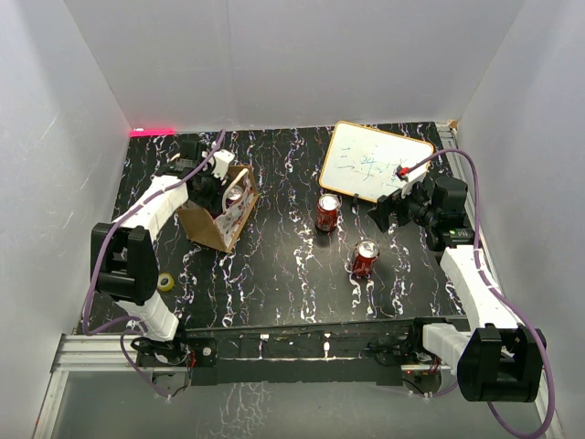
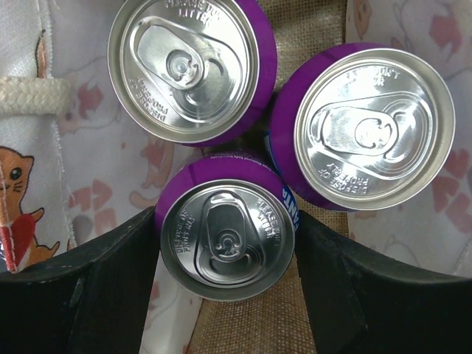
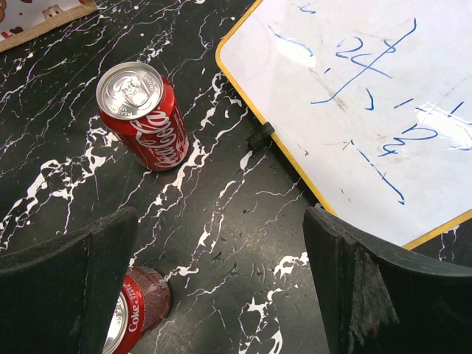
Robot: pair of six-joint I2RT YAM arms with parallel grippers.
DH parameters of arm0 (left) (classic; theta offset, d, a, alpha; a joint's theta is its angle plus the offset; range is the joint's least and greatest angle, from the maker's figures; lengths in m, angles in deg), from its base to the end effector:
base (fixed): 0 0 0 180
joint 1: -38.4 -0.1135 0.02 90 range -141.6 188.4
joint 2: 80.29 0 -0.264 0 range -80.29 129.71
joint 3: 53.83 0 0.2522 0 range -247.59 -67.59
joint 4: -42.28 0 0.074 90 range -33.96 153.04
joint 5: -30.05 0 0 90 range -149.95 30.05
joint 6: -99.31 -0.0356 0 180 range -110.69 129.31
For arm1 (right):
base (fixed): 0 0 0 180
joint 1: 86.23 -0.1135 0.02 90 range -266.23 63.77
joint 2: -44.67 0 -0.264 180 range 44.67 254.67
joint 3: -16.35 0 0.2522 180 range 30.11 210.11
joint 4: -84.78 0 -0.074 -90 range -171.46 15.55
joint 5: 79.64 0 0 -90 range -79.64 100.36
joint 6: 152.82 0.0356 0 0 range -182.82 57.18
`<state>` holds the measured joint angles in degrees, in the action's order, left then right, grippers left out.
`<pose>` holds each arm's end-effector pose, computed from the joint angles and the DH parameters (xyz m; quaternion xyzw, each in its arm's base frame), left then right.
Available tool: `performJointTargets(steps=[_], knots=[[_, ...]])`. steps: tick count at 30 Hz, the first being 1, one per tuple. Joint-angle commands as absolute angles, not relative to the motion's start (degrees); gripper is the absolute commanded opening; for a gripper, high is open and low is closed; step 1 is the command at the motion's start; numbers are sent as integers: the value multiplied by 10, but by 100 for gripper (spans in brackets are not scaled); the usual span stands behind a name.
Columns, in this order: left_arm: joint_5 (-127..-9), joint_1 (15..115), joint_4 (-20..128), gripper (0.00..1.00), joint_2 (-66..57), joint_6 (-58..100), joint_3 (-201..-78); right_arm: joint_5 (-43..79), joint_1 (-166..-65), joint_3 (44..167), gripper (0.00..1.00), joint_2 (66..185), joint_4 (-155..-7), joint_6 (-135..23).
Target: Place the beverage into the canvas bag
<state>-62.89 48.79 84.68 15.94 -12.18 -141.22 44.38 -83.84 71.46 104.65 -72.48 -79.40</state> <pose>0.3601 -0.0679 0.2518 0.2672 0.9044 0.0080 0.3325 0.2316 0.0103 0.2727 -0.2514 0.7930 0.1652 0.5298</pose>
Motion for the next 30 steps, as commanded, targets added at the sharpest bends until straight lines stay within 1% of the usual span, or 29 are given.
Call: performJointTargets(steps=[1,4,8,9,19,30], knots=[[-617,488,806,68,148,-131,-1409,441,-835,710,98,1042,-748,-799],[-618,488,807,75,141,-129,-1411,442,-835,710,98,1042,-748,-799],[-617,488,811,94,125,-125,-1419,442,-834,710,98,1041,-748,-799],[-616,487,814,96,120,-125,-1421,442,-834,710,98,1042,-748,-798],[-624,488,862,97,57,-132,-1449,442,-833,708,98,1042,-749,-799],[-689,488,900,97,1,-104,-1484,443,-832,709,98,1043,-749,-799]])
